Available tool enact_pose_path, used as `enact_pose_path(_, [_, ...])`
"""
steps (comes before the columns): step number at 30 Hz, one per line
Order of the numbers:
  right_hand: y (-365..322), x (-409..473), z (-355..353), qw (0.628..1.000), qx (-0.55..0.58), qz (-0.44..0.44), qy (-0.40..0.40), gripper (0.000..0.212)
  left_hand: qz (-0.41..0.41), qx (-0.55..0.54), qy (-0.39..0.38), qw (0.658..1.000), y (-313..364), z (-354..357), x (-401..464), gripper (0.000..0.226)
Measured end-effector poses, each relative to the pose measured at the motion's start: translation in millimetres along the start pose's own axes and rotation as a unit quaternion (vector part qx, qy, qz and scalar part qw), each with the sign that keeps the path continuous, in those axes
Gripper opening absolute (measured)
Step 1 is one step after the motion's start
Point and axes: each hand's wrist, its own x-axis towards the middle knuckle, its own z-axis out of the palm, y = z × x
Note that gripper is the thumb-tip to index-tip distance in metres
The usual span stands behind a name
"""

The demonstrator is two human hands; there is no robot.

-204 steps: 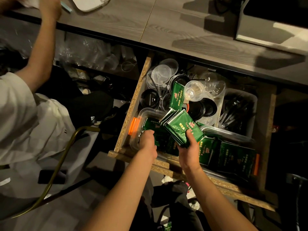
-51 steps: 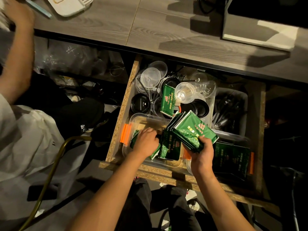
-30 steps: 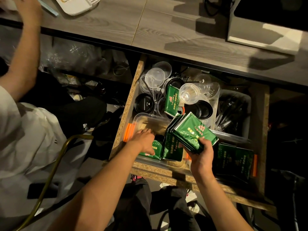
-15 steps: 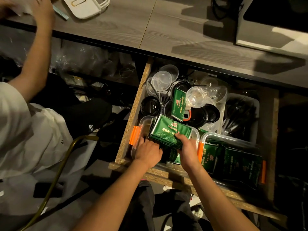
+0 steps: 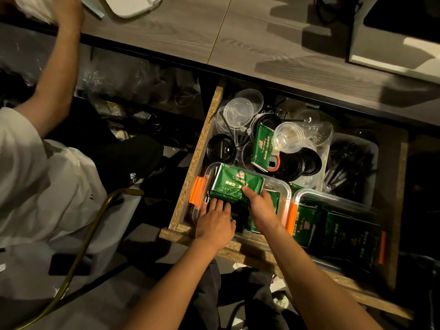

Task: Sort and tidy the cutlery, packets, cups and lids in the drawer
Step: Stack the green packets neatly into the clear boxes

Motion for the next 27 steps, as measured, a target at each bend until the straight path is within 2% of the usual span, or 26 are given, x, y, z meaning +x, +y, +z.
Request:
enact_pose_path(6, [3, 14, 4, 0.994, -0.097, -0.017, 0.042, 0.017, -0.01, -0.022, -0.004, 1.0, 3, -1, -11, 0.062])
enact_pose_path(11, [6, 14, 5, 0.977, -0.173, -0.076, 0.101, 0.032, -0.017, -0.046, 0.084, 0.995, 6, -6, -18, 0.055])
enact_pose_path(15, [4, 6, 5, 0.95, -0.25, -0.143, 0.121, 0.045, -0.016, -0.091, 0.086, 0.992, 7, -7, -19, 0.064])
enact_pose_path(19, [4, 1, 1, 0.914, -0.348, -0.172, 0.115, 0.035, -0.015, -0.063, 0.059, 0.996, 7, -7, -18, 0.072])
enact_pose_path(23, [3, -13, -7, 0.867, -0.401, -0.244, 0.167, 0.044, -0.016, -0.051, 0.042, 0.998, 8, -8, -19, 0.072])
enact_pose_path(25, [-1, -22, -10, 0.865, -0.381, -0.292, 0.149, 0.04, -0.017, -0.048, 0.042, 0.998, 8, -8, -20, 0.071])
enact_pose_path(27, [-2, -23, -9, 0.888, -0.334, -0.309, 0.07, 0.035, -0.016, -0.04, 0.044, 0.998, 8, -8, -19, 0.071])
